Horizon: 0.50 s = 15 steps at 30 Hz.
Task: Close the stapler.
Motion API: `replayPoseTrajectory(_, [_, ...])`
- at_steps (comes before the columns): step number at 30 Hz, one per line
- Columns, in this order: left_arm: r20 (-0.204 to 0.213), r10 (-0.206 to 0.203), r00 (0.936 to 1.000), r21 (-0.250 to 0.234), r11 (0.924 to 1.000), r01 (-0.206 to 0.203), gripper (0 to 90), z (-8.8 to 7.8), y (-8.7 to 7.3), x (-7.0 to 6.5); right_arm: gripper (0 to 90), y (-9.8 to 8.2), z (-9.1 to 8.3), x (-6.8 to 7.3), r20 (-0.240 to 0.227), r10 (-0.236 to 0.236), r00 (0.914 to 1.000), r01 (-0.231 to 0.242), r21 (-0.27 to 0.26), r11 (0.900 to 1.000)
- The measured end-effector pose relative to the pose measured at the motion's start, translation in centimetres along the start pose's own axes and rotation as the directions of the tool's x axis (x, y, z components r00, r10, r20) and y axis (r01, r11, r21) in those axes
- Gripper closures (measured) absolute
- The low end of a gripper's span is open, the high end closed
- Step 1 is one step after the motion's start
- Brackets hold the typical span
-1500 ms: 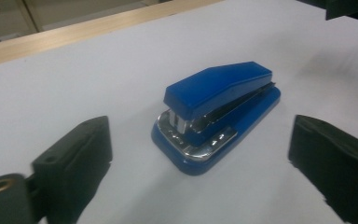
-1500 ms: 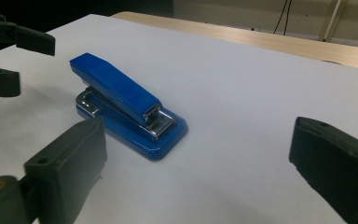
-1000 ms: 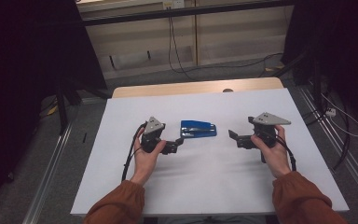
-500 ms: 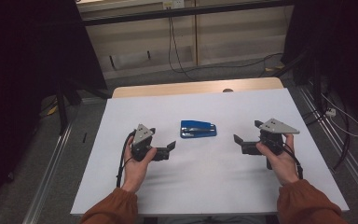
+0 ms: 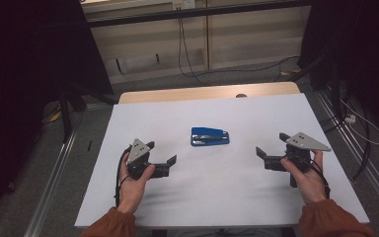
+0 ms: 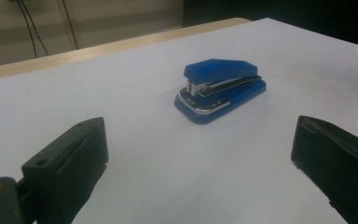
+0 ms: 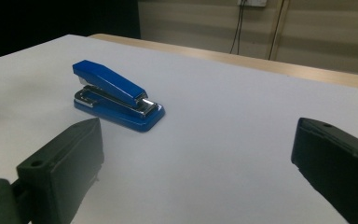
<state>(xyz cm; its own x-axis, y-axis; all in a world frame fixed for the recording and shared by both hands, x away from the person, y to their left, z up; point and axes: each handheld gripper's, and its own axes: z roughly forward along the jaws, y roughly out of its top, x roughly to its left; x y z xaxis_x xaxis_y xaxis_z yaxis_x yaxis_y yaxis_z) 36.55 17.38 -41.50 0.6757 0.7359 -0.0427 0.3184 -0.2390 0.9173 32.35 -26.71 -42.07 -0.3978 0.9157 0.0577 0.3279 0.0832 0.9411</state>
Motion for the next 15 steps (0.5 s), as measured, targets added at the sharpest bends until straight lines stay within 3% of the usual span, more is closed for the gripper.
replayPoseTrajectory(10, [-0.025, -0.012, 0.9996, -0.027, 0.9996, 0.012, 3.7, -1.7, -0.5, 0.1, 1.8, -1.0, -2.3, -0.5, 0.052, 0.006, 0.9987, -0.006, 0.003, 1.0])
replayPoseTrajectory(15, [-0.037, -0.003, 0.9993, -0.014, 0.9999, 0.003, 3.7, -2.2, -1.1, 0.1, 1.8, -1.5, -3.3, -0.6, 0.076, 0.003, 0.9971, -0.003, -0.003, 1.0])
